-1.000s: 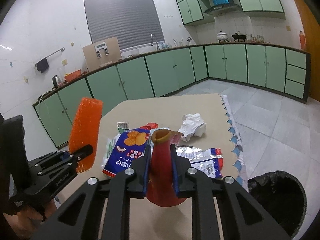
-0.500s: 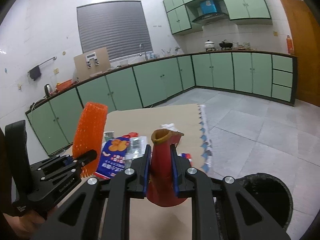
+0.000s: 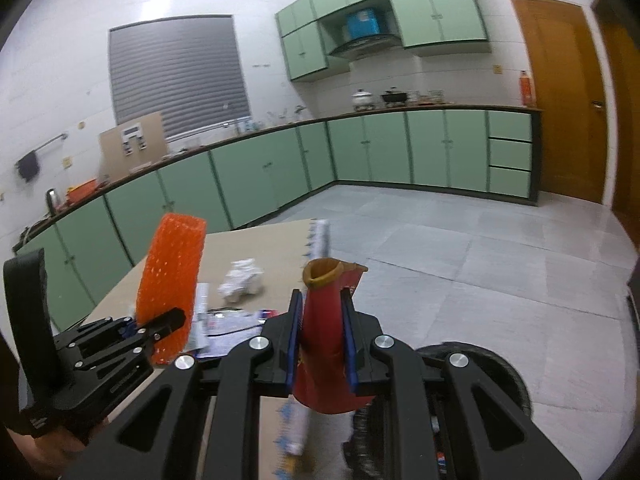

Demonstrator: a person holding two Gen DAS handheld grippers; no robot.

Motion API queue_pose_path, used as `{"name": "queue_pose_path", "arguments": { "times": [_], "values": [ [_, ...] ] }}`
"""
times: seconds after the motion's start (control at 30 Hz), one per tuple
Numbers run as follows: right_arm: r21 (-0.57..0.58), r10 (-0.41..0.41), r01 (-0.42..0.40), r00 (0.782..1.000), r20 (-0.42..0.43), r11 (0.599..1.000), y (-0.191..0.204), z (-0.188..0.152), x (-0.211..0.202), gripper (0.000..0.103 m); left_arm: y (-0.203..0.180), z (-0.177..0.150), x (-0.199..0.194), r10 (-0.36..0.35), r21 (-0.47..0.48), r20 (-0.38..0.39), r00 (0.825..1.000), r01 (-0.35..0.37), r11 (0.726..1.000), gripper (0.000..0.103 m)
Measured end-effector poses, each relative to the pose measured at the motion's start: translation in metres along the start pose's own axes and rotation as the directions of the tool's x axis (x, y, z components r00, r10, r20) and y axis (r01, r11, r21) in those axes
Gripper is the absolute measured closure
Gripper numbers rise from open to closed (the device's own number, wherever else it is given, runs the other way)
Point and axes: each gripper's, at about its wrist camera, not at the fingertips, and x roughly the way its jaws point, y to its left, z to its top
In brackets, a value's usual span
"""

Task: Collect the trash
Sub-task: 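Lift and carry the foam net and red cup over the black bin, then open both tools to drop the foam net and red cup into the bin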

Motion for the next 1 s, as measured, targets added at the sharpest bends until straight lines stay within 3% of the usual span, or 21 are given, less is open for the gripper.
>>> {"name": "queue_pose_path", "arguments": {
  "times": [0.43,0.73,0.83,0.9,0.97,1.0],
  "values": [
    [0.075,-0.144,0.147,0.989,-0.042,0.986,-0.087,-0.012,0.003,0.085,-0.082,-0.001,0.059,-0.138,0.069,-0.034,0.990,0.140,0.988,0.094],
    [0.125,-0.184,0.198,0.976,-0.112,0.972,-0.132,-0.021,0.025,0.083,-0.121,-0.005,0.112,-0.211,0.087,-0.118,0.970,0.221,0.971,0.093],
    [0.145,-0.189,0.210,0.971,-0.148,0.967,-0.147,-0.025,0.034,0.079,-0.125,-0.008,0.124,-0.221,0.084,-0.142,0.965,0.235,0.968,0.079],
    [0.167,-0.196,0.224,0.966,-0.168,0.960,-0.154,-0.034,0.036,0.074,-0.127,-0.011,0.128,-0.235,0.078,-0.150,0.960,0.249,0.965,0.058],
    [0.196,-0.201,0.236,0.963,-0.182,0.952,-0.164,-0.039,0.037,0.071,-0.129,-0.013,0.131,-0.244,0.075,-0.153,0.958,0.258,0.963,0.053],
    [0.203,-0.210,0.247,0.960,-0.185,0.948,-0.168,-0.042,0.036,0.069,-0.128,-0.013,0.132,-0.251,0.072,-0.156,0.955,0.264,0.962,0.045]
  ]
}}
